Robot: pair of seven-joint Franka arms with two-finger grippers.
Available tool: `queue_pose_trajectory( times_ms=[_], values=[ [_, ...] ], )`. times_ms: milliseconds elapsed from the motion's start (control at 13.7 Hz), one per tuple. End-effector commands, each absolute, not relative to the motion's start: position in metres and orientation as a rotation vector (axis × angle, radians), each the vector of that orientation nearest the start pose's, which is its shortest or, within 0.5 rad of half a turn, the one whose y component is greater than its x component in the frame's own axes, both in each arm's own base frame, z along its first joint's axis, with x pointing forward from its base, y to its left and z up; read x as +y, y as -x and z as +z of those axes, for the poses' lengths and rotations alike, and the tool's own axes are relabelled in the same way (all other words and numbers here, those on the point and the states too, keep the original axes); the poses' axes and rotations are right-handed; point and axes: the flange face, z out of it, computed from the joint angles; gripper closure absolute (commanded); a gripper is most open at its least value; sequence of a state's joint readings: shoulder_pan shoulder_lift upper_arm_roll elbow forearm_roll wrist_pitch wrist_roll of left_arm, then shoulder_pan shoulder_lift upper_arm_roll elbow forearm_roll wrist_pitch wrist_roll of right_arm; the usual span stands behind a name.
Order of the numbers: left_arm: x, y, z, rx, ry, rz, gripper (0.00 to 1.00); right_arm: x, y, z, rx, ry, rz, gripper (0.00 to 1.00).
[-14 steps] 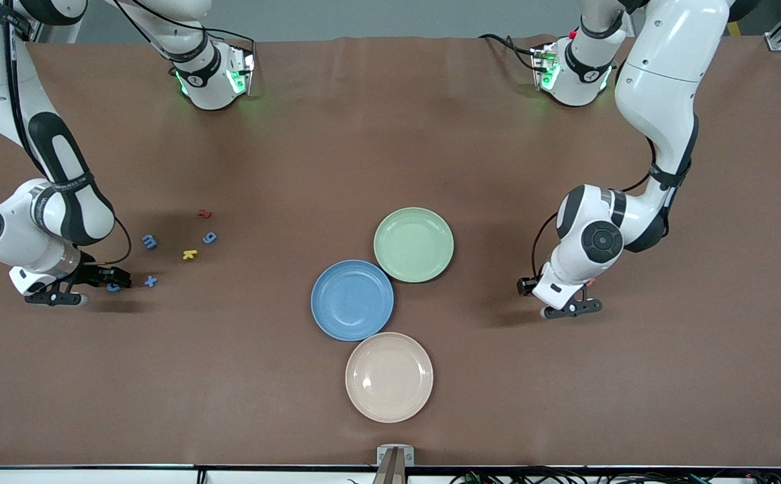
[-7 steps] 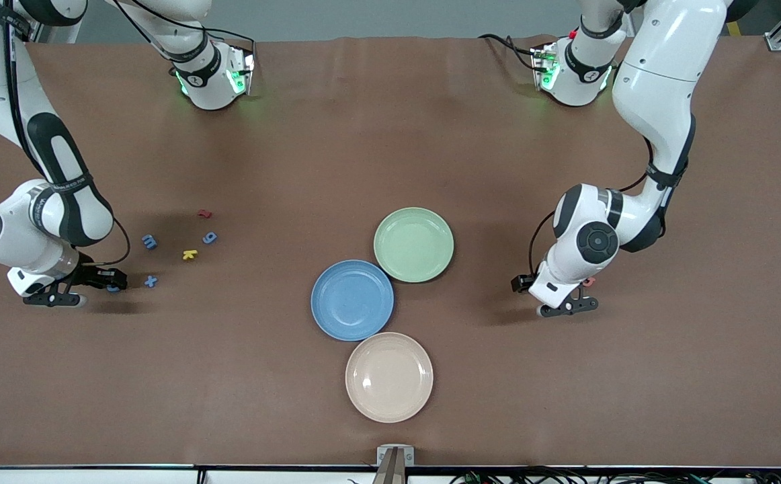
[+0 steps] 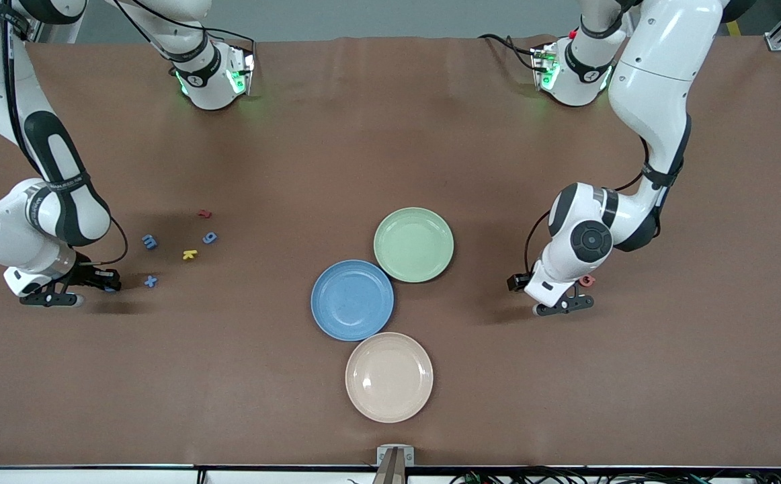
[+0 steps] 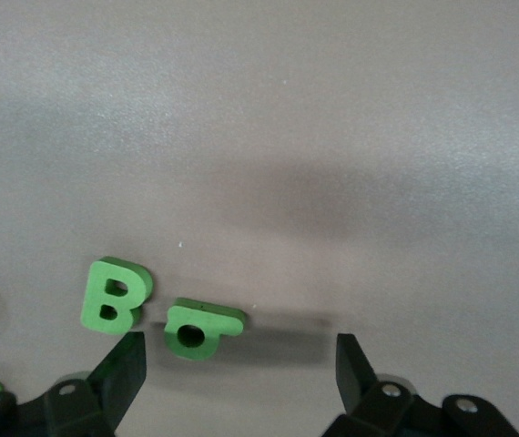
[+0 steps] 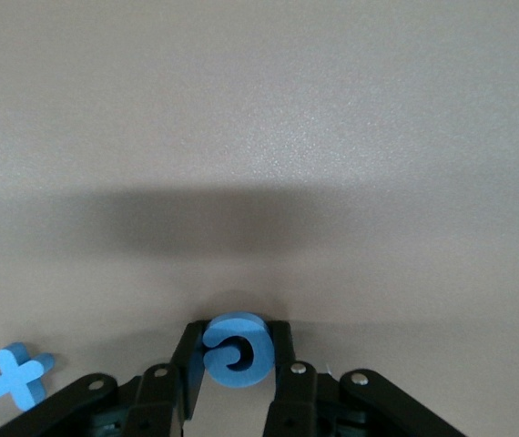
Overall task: Sort letters by color into matching plates
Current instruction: 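Close the right gripper on the blue C while the left gripper lowers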
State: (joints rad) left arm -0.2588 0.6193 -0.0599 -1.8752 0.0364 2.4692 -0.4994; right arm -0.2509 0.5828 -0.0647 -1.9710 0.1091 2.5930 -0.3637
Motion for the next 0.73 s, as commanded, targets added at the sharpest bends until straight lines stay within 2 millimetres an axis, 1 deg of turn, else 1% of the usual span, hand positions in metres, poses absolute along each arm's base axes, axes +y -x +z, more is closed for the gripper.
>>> queue_pose_trajectory(
  times_ms=[0, 218, 291, 364, 509, 582, 655],
  values=[
    [-0.194, -0.605, 0.177, -0.258, 3.123, 0.032, 0.12, -0.198, -0.583, 0.165, 0.043, 3.112, -0.079, 1.0],
    [-0.197, -0.604, 0.171, -0.253, 3.128, 0.021, 0.14, -0.197, -0.584, 0.167, 0.045, 3.11, -0.077, 1.0],
    [-0.197, -0.604, 0.169, -0.253, 3.128, 0.024, 0.16, -0.192, -0.587, 0.171, 0.039, 3.108, -0.078, 1.0],
    [-0.197, -0.604, 0.169, -0.253, 3.129, 0.019, 0.18, -0.185, -0.594, 0.185, 0.04, 3.096, -0.056, 1.0],
    [-0.196, -0.609, 0.166, -0.259, 3.14, -0.017, 0.21, -0.154, -0.611, 0.227, 0.102, 3.045, 0.077, 1.0],
    [-0.197, -0.609, 0.165, -0.26, 3.143, -0.028, 0.22, -0.129, -0.619, 0.249, 0.148, 3.03, 0.133, 1.0],
    [-0.196, -0.61, 0.166, -0.262, 3.144, -0.033, 0.22, -0.103, -0.624, 0.266, 0.204, 3.024, 0.162, 1.0]
  ],
)
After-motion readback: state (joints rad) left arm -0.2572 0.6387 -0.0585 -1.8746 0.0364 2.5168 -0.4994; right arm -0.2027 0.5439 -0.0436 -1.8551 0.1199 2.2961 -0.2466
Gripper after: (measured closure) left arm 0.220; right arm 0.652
